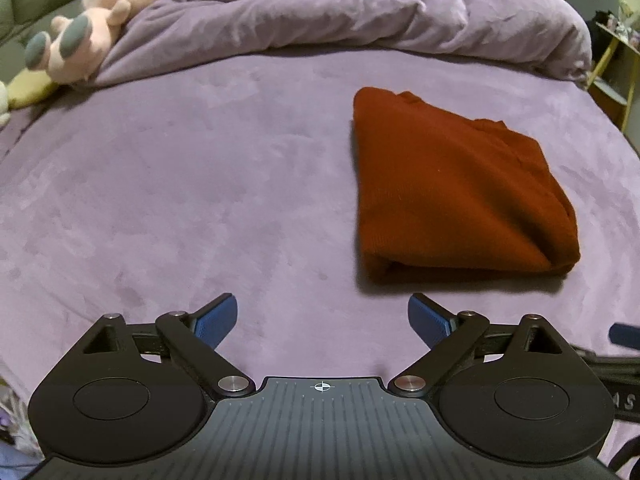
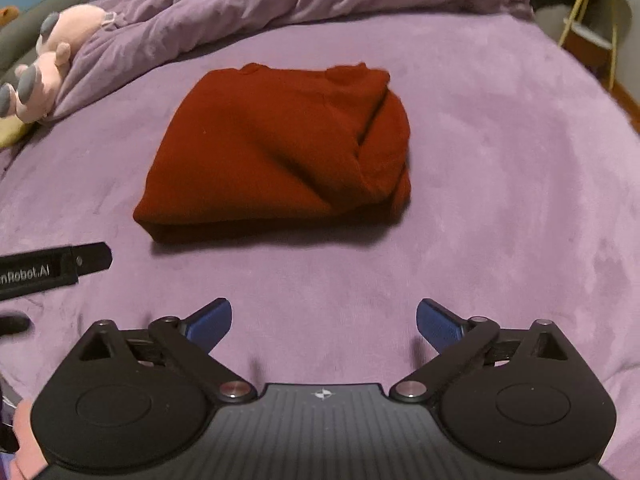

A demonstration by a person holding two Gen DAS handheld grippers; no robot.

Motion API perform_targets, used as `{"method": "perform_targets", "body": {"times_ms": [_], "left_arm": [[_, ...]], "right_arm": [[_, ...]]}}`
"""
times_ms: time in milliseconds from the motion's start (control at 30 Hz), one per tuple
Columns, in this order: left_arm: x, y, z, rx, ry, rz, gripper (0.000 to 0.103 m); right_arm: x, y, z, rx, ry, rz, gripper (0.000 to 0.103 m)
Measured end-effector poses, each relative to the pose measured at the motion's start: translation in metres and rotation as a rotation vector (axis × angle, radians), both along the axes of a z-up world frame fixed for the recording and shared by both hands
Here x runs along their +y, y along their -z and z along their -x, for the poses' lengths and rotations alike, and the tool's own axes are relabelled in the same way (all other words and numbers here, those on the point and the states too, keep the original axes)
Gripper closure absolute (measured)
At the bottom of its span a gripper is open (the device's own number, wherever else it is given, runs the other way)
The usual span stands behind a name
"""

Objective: Fold small clothes

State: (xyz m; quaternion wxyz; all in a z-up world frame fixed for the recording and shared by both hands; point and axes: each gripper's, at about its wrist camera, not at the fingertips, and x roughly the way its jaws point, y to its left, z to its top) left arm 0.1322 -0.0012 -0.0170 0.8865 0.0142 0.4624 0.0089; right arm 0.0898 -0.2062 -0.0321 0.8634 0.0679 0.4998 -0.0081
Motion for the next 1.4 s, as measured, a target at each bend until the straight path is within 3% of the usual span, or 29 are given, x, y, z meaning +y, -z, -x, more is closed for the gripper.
{"method": "perform_targets", "body": {"times_ms": [433, 1400], "left_arm": [[-0.005, -0.007, -0.001, 0.021, 0.030, -0.022, 0.007], [-0.007, -0.012, -0.003, 0.029, 0.047, -0.011, 0.007]], "right_arm": [[0.005, -0.011, -0.007, 0.019, 0.042, 0.077, 0.004], [0.001, -0.015, -0.011, 0.042, 0.065, 0.094, 0.004]]}}
